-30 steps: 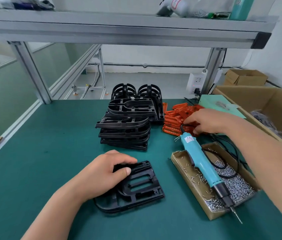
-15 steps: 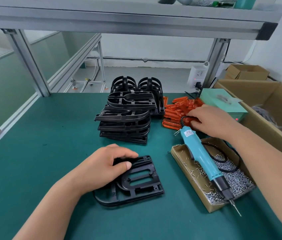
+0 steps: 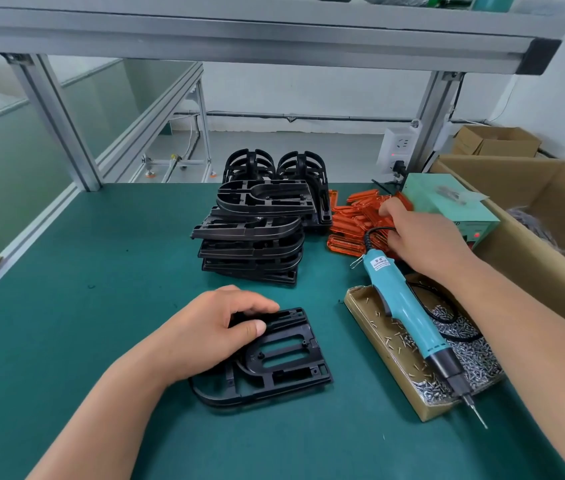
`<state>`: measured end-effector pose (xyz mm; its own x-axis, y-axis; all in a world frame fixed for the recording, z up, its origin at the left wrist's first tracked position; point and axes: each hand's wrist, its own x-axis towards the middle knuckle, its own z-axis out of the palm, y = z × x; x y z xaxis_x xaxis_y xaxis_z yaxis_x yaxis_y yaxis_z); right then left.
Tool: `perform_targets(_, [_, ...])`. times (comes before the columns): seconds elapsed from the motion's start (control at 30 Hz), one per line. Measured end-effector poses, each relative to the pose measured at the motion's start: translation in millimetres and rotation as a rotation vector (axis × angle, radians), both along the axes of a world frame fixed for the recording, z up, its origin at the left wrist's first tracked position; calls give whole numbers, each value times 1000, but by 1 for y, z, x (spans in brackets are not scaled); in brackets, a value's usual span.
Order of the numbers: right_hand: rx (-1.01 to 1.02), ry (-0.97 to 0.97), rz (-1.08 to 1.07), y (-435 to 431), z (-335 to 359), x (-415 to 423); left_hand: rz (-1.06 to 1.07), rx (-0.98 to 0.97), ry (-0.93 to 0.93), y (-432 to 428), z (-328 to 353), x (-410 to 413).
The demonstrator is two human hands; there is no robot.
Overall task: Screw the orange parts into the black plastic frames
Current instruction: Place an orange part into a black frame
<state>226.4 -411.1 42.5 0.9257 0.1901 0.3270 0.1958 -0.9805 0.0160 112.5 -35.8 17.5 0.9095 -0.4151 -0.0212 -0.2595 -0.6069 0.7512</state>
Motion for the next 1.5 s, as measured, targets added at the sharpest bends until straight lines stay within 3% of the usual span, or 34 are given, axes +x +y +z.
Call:
perform_targets(0.37, [240,150,8,-8,5,-9,5,3,-5,0,2,-2])
perform_targets(0.53, [542,-177,61,-2,3,-23,10,0,-14,-1,2,-1])
perform_targets(0.8, [790,-501,103,10,10,-36,1,7,-27,-1,1,-1])
perform_targets(0.87, [974,-374,213,20,22,-47,0,9,-30,0,1,-1])
perform_targets(0.93, [1142,-124,290,34,34,-62,-2,5,-29,0,1,-1])
perform_targets(1.17, [1271,602,400,104,16,-127,-24,-9,-31,2,5,-1])
perform_targets(1.33, [1186,741,399,126,-12,-147,-44,-38,-54,5,6,0])
perform_targets(1.5, [1146,690,351,127,-18,-147,-49,-38,-64,5,5,1])
